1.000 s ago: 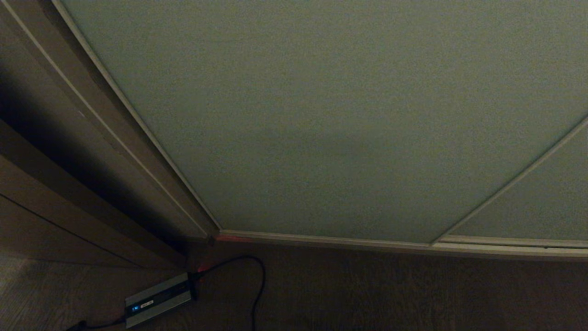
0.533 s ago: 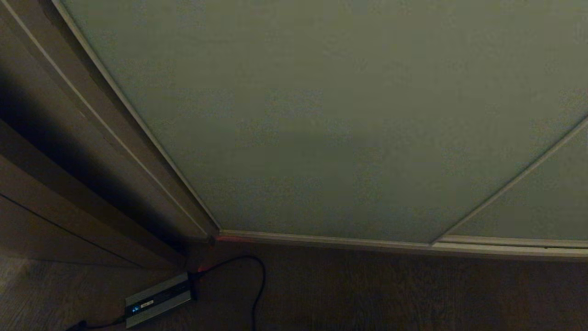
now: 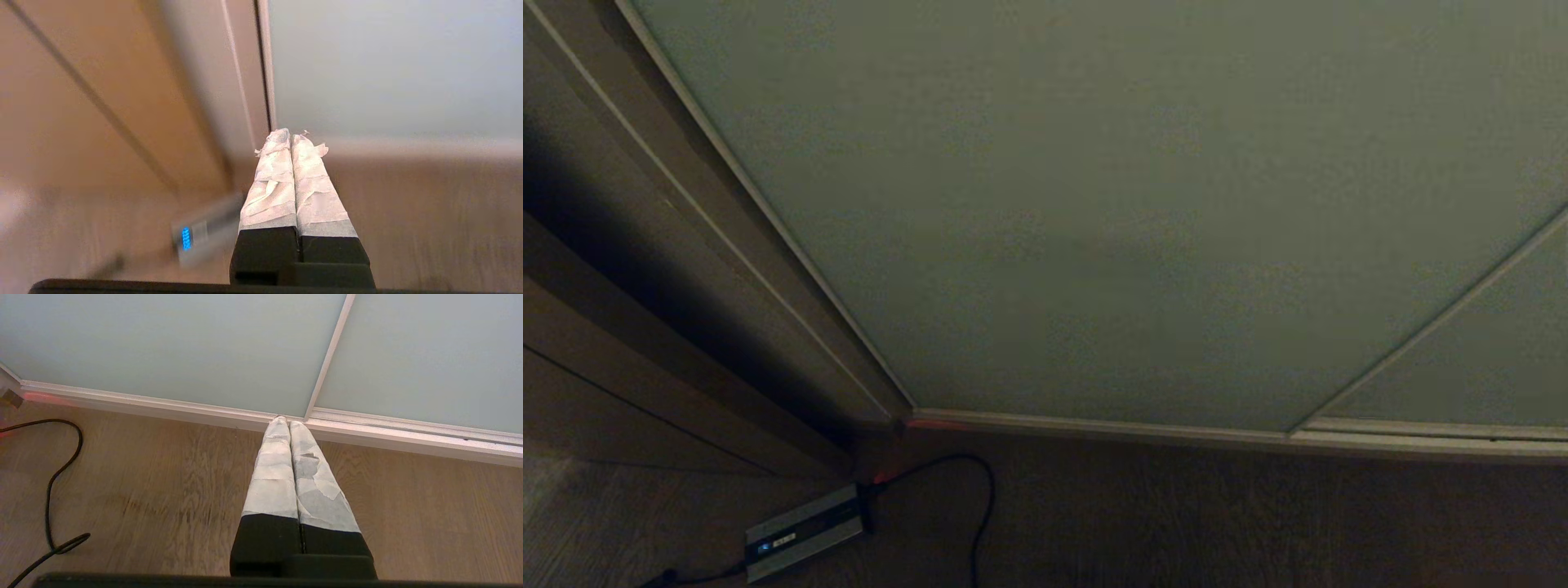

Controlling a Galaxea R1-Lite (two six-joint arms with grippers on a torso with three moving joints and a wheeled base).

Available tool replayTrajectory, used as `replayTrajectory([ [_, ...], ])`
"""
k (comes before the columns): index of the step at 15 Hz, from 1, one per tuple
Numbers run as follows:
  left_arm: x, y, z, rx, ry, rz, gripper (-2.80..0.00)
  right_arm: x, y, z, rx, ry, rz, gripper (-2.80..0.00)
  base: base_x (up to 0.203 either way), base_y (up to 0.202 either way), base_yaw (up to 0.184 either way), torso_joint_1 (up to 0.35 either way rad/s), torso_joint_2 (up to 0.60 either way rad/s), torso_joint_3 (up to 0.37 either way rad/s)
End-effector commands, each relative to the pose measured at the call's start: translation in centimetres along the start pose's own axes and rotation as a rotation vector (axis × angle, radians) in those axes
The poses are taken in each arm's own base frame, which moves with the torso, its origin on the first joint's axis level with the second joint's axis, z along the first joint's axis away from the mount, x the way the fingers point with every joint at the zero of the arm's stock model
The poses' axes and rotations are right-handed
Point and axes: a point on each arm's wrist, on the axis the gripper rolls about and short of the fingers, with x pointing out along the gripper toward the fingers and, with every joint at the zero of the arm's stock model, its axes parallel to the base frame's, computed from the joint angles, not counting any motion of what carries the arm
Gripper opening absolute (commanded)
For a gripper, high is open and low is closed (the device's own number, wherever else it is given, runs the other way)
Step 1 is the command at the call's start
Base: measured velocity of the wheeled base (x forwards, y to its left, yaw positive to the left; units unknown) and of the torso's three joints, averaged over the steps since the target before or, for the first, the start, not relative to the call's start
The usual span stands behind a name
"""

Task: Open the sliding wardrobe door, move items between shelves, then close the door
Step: Close the door, then open the door

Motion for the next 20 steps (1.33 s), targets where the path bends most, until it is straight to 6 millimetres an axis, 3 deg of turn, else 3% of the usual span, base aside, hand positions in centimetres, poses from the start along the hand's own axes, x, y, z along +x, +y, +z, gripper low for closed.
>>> replayTrajectory([
  [1, -1.4, 0.5, 5.8, 0.005, -0.192, 0.023, -2.80, 0.0, 0.0, -0.1, -0.001, 0.005, 0.001, -2.80, 0.000, 0.000, 0.000, 0.000, 0.00, 0.000],
  [2, -1.3, 0.8, 8.3, 0.006, -0.242, 0.040, -2.80, 0.0, 0.0, -0.1, -0.001, 0.005, 0.001, -2.80, 0.000, 0.000, 0.000, 0.000, 0.00, 0.000],
  [4, 1.0, 1.3, 12.6, -0.003, -0.292, 0.084, -2.80, 0.0, 0.0, -0.1, -0.001, 0.005, 0.001, -2.80, 0.000, 0.000, 0.000, 0.000, 0.00, 0.000],
  [6, 4.6, 1.7, 16.4, -0.008, -0.369, 0.127, -2.80, 0.0, 0.0, -0.1, -0.001, 0.005, 0.001, -2.80, 0.000, 0.000, 0.000, 0.000, 0.00, 0.000],
  [8, 8.5, 2.0, 18.7, -0.009, -0.443, 0.161, -2.80, 0.0, 0.0, -0.1, -0.001, 0.005, 0.001, -2.80, 0.000, 0.000, 0.000, 0.000, 0.00, 0.000],
  [10, 12.8, 2.2, 19.5, -0.007, -0.495, 0.192, -2.80, 0.0, 0.0, -0.1, -0.001, 0.005, 0.001, -2.80, 0.000, 0.000, 0.000, 0.000, 0.00, 0.000],
  [14, 19.8, 3.2, 19.4, -0.035, -0.511, 0.309, -2.80, 0.0, 0.0, -0.1, -0.001, 0.005, 0.001, -2.80, 0.000, 0.000, 0.000, 0.000, 0.00, 0.000],
  [16, 22.1, 3.8, 20.0, -0.058, -0.535, 0.375, -2.80, 0.0, 0.0, -0.1, -0.001, 0.005, 0.001, -2.80, 0.000, 0.000, 0.000, 0.000, 0.00, 0.000],
  [20, 24.8, 4.2, 20.6, -0.110, -0.513, 0.365, -2.80, 0.0, 0.0, -0.1, -0.001, 0.005, 0.001, -2.80, 0.000, 0.000, 0.000, 0.000, 0.00, 0.000],
])
